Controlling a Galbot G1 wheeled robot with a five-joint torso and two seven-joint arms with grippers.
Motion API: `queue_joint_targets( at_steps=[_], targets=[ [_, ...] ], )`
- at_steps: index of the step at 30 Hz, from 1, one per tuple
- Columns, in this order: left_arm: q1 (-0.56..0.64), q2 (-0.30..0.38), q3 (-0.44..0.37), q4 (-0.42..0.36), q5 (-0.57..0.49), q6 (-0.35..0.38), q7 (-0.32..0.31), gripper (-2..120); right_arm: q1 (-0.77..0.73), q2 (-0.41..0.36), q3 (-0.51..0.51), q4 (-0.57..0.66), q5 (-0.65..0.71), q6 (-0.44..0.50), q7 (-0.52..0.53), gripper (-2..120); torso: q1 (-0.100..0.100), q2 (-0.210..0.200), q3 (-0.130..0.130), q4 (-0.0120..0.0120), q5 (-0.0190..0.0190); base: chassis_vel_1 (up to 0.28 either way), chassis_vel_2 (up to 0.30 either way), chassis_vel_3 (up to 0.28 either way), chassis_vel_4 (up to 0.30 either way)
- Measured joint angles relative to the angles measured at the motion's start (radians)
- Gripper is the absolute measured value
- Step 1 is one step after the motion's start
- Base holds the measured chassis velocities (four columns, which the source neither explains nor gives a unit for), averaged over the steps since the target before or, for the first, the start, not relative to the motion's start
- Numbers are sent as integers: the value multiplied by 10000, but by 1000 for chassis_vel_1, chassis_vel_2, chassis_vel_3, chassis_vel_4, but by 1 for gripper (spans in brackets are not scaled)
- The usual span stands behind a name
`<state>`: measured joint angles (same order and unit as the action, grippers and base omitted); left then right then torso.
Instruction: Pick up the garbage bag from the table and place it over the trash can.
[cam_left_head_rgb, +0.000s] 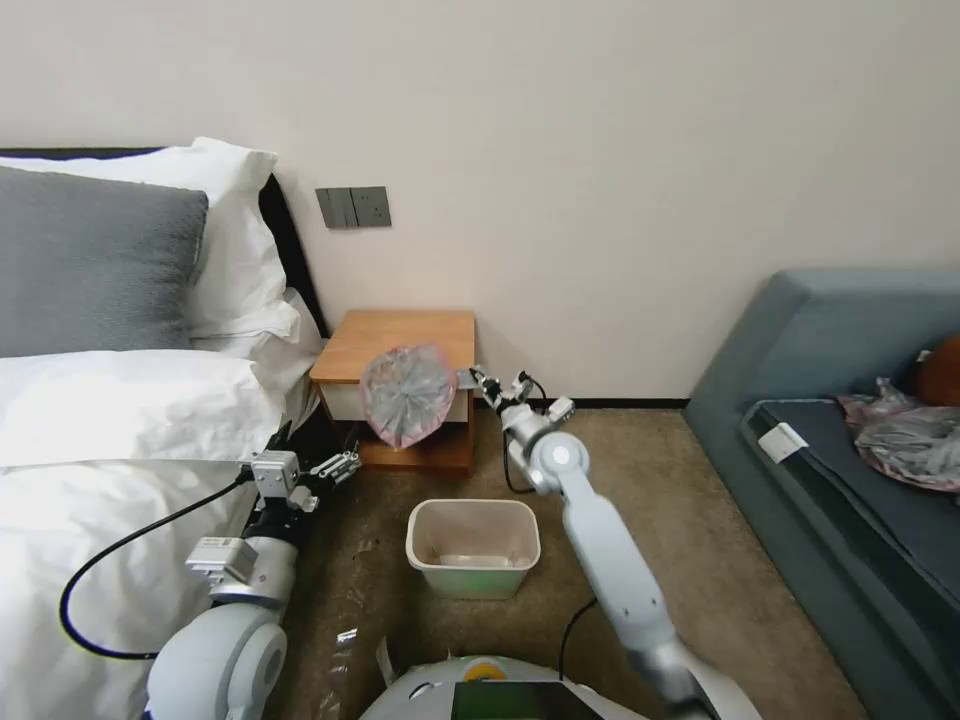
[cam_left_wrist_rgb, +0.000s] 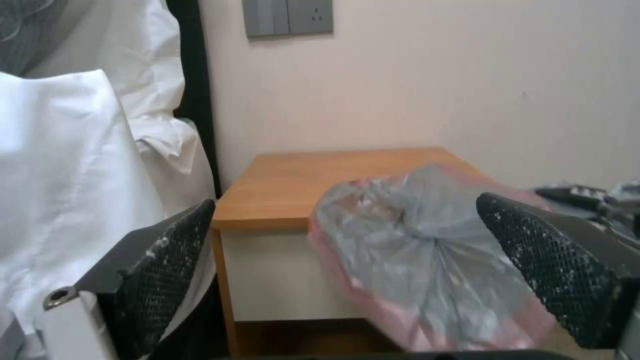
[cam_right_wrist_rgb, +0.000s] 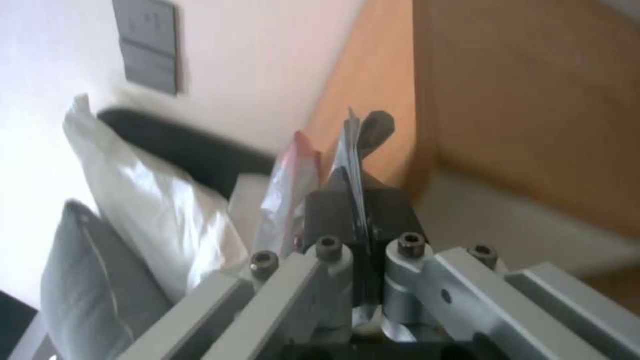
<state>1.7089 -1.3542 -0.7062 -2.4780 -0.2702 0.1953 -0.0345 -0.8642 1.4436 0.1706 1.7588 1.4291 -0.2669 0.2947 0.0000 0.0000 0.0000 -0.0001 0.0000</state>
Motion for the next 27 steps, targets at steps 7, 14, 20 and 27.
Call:
queue_joint_targets(
  at_steps=[7,14,20,27],
  targets=[
    [32,93,-64,-31,-47,-61,-7,100,-1223,-357,-280,1638,-4,76,679,0,0,0,-1,0,-1,0,0,0,0],
    [-4,100,10,49,60,-215,19,100,-2835,-713,-588,2656,-778,76,700,0,-1,1,-1,0,0,0,0,0,0],
    [-18,96,66,81,107,-244,41,100,-3928,-966,-864,3151,-1613,148,673,0,0,0,-1,1,0,0,0,0,0],
    [3,80,115,90,172,-331,63,100,-5242,-1350,-1254,3800,-3289,573,757,0,0,1,-1,0,0,0,0,0,0]
  ],
)
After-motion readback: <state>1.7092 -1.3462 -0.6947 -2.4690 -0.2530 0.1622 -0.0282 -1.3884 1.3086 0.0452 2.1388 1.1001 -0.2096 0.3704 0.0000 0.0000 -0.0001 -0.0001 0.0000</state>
